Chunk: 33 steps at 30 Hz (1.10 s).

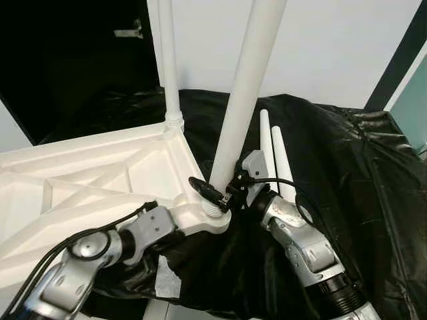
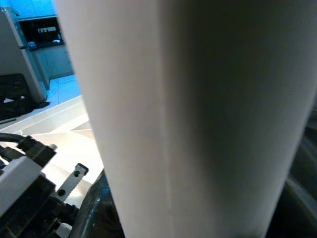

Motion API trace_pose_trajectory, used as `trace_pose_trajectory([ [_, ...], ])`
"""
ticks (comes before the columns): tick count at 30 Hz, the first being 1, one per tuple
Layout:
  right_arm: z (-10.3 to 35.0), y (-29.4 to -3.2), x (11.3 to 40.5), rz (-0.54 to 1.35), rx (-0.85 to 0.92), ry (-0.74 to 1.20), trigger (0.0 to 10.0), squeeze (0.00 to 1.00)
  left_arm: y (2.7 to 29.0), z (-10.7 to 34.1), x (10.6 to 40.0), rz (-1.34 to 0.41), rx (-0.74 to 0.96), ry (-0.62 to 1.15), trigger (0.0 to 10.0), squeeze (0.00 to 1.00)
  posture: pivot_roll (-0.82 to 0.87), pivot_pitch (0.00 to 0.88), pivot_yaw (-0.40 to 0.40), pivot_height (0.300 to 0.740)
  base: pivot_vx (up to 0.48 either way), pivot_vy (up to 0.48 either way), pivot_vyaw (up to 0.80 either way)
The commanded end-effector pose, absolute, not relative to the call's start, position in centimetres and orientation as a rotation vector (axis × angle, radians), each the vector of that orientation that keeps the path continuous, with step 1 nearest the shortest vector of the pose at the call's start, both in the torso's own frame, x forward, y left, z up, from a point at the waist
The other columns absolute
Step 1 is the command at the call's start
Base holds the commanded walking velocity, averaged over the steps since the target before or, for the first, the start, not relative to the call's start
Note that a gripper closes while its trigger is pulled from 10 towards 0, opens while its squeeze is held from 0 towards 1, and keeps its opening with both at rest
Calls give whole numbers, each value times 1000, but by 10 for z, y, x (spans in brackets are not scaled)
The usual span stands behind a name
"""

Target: Building children table

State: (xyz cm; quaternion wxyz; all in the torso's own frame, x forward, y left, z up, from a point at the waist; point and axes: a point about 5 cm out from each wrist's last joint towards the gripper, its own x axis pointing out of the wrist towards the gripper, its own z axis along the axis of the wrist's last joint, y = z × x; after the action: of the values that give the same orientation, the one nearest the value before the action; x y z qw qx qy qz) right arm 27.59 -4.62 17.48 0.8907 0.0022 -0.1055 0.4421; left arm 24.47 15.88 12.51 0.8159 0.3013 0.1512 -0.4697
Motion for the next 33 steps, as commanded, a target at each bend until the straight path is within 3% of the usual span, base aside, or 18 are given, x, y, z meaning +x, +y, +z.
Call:
trace_pose_trajectory([
  [1, 176, -49, 279, 902, -3, -224, 10000, 0, 154, 121, 251, -913, 658, 295, 10000, 0, 81, 0, -31, 740, 0, 0, 0],
  [17, 166, -64, 293, 716, -8, -171, 10000, 0, 133, 122, 262, -931, 639, 247, 10000, 0, 63, 0, -12, 740, 0, 0, 0],
  [29, 166, -67, 297, 708, -15, -172, 10000, 0, 162, 125, 249, -1031, 674, 353, 10000, 0, 74, 0, -22, 740, 0, 0, 0],
  [30, 166, -67, 297, 711, -19, -174, 10000, 0, 166, 126, 247, -1036, 660, 368, 10000, 122, 76, 0, -23, 740, 0, 0, 0],
  [31, 166, -67, 297, 710, -21, -175, 10000, 0, 170, 127, 247, -1027, 650, 378, 10000, 1000, 76, 0, -25, 740, 0, 0, 0],
  [33, 166, -66, 297, 710, -26, -179, 10000, 0, 174, 127, 246, -1025, 655, 388, 10000, 1000, 77, 0, -26, 740, 0, 0, 0],
])
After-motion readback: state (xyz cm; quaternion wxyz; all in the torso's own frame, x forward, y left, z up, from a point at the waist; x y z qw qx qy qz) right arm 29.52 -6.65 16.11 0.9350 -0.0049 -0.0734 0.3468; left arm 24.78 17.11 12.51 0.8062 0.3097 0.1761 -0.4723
